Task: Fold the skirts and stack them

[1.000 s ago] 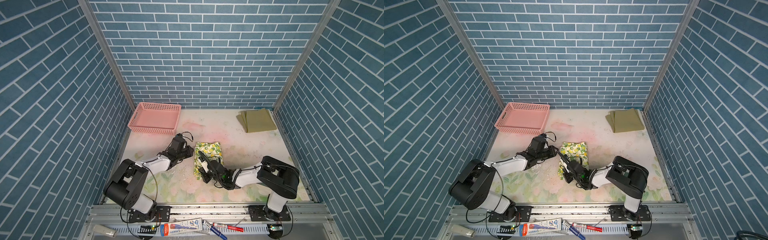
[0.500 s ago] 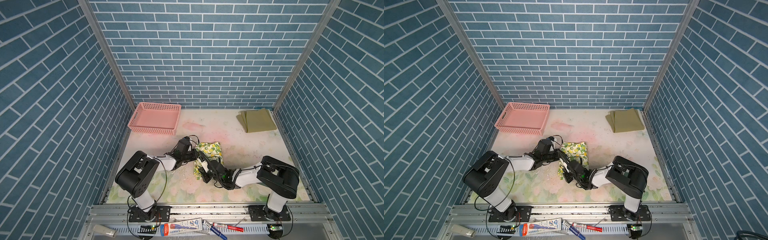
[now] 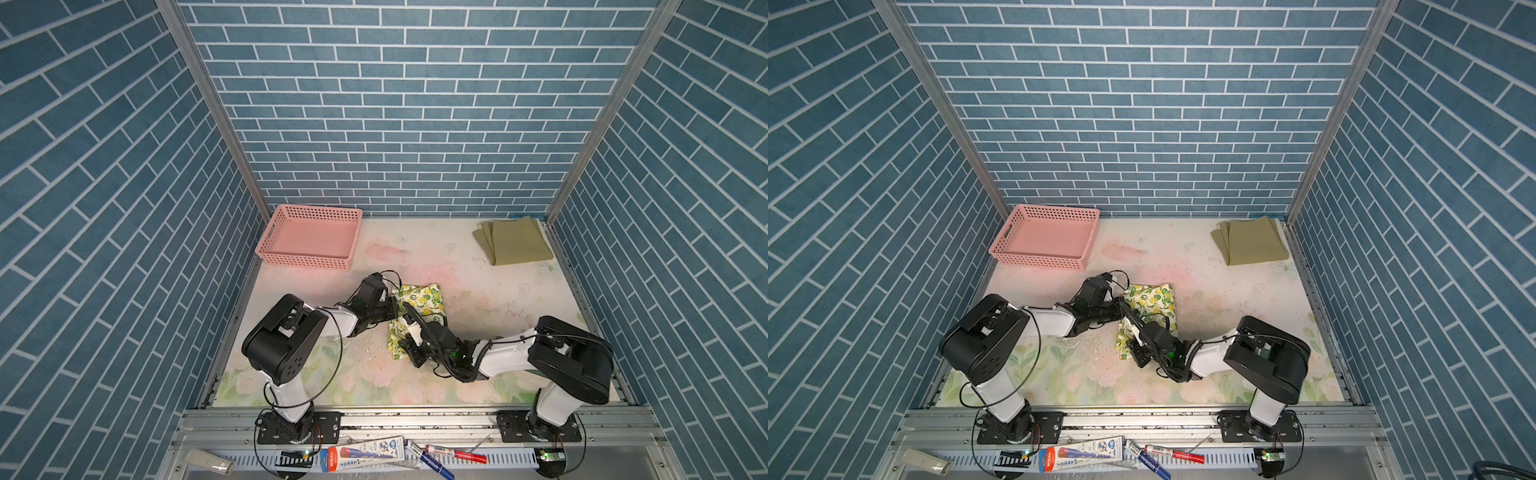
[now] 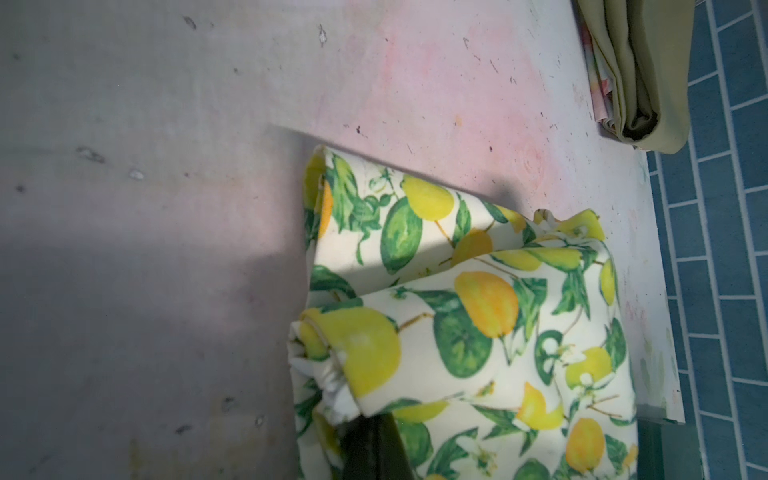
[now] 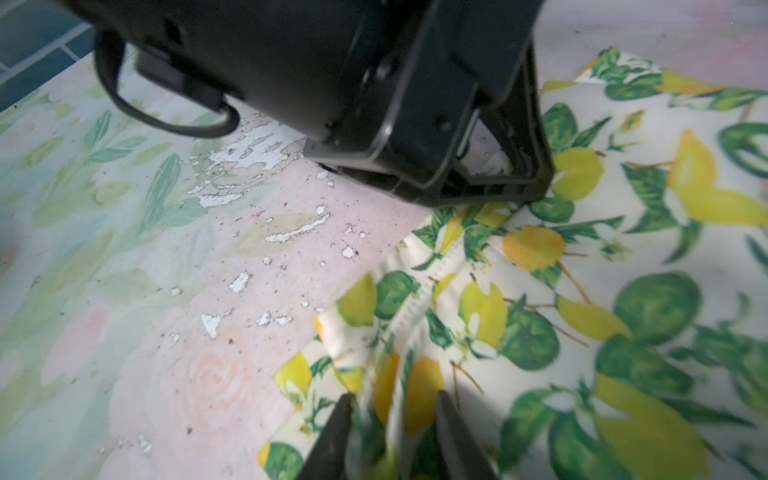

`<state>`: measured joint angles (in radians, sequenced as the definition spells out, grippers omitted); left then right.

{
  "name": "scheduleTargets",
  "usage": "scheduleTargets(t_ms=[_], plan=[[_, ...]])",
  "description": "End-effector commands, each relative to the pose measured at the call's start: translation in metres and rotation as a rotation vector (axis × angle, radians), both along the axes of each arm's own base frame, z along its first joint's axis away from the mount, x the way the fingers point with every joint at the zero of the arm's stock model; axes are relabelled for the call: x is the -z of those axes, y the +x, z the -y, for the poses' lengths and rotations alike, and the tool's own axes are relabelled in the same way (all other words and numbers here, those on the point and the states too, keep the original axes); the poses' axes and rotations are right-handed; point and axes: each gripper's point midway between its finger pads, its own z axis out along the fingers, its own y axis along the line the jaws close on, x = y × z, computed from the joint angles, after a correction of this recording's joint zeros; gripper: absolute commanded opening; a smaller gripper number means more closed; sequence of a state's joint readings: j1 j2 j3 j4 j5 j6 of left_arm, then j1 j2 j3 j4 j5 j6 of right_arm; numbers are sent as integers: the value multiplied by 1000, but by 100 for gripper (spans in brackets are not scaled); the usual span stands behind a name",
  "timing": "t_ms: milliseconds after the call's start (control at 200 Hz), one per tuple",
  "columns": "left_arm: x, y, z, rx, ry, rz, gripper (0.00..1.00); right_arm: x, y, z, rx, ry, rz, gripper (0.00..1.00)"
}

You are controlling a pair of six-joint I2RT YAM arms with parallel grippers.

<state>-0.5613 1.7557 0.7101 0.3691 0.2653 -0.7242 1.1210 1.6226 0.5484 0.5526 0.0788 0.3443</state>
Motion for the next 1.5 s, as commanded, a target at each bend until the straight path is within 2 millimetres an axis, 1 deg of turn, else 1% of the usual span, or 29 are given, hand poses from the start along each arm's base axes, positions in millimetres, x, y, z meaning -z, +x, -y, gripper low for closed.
scheduleTargets(t_ms=[0, 70, 125, 185, 285, 340, 405, 500, 540, 585, 685, 750, 775, 820, 900, 910, 925, 990, 1075, 1130, 1190, 1250, 1290, 1365, 1420, 1495], plan=[[29, -5, -17, -25, 94, -71, 5, -16, -2, 17, 39, 6, 4, 43], [29, -5, -16, -22, 94, -71, 5, -26, -2, 26, 58, 6, 13, 45], [29, -4, -15, -21, 92, -70, 4, -34, 2, 34, 91, 17, 12, 45], [29, -4, -15, -22, 90, -71, 4, -41, 10, 45, 143, 46, -23, 45], [28, -4, -14, -17, 84, -70, 2, -52, 31, 62, 242, 122, -96, 43], [26, -4, -13, -16, 77, -65, 1, -55, 40, 67, 283, 152, -139, 41], [25, -5, -13, -14, 74, -63, 1, -55, 47, 67, 299, 167, -180, 39], [22, -5, -13, -14, 69, -60, 1, -44, 49, 61, 297, 156, -234, 38], [21, -5, -13, -14, 68, -58, 0, -33, 49, 60, 300, 141, -262, 38], [20, -6, -13, -15, 66, -57, 0, -16, 47, 61, 314, 106, -298, 37], [18, -8, -15, -18, 65, -56, 0, 26, 45, 78, 395, 19, -367, 32], [16, -8, -16, -18, 70, -54, 0, 44, 43, 94, 465, -6, -411, 31], [16, -8, -16, -19, 71, -52, 0, 47, 43, 99, 487, -13, -417, 31], [13, -8, -16, -20, 67, -48, 0, 46, 43, 106, 505, -22, -410, 31], [12, -8, -16, -20, 68, -47, 0, 32, 47, 112, 511, -41, -370, 31], [17, -13, -20, -21, 76, -62, 0, 29, 48, 111, 509, -39, -364, 31], [19, -15, -20, -20, 79, -66, 0, 24, 50, 111, 506, -37, -356, 31], [20, -16, -21, -19, 80, -69, 0, 2, 58, 109, 492, -7, -330, 32], [21, -17, -20, -18, 74, -74, 0, -28, 74, 101, 466, 65, -306, 33], [22, -17, -20, -19, 72, -76, 0, -42, 85, 94, 449, 108, -301, 33], [22, -17, -19, -16, 69, -77, 0, -53, 100, 87, 443, 154, -292, 33], [22, -17, -18, -13, 65, -77, 0, -62, 108, 72, 394, 206, -312, 33], [22, -17, -18, -14, 65, -78, 0, -66, 115, 63, 377, 234, -323, 33], [21, -17, -18, -14, 67, -78, 0, -67, 127, 48, 348, 301, -349, 33], [20, -17, -18, -11, 66, -76, 0, -57, 139, 42, 347, 333, -372, 33], [18, -18, -19, -12, 66, -71, 0, -33, 151, 42, 359, 369, -419, 34]])
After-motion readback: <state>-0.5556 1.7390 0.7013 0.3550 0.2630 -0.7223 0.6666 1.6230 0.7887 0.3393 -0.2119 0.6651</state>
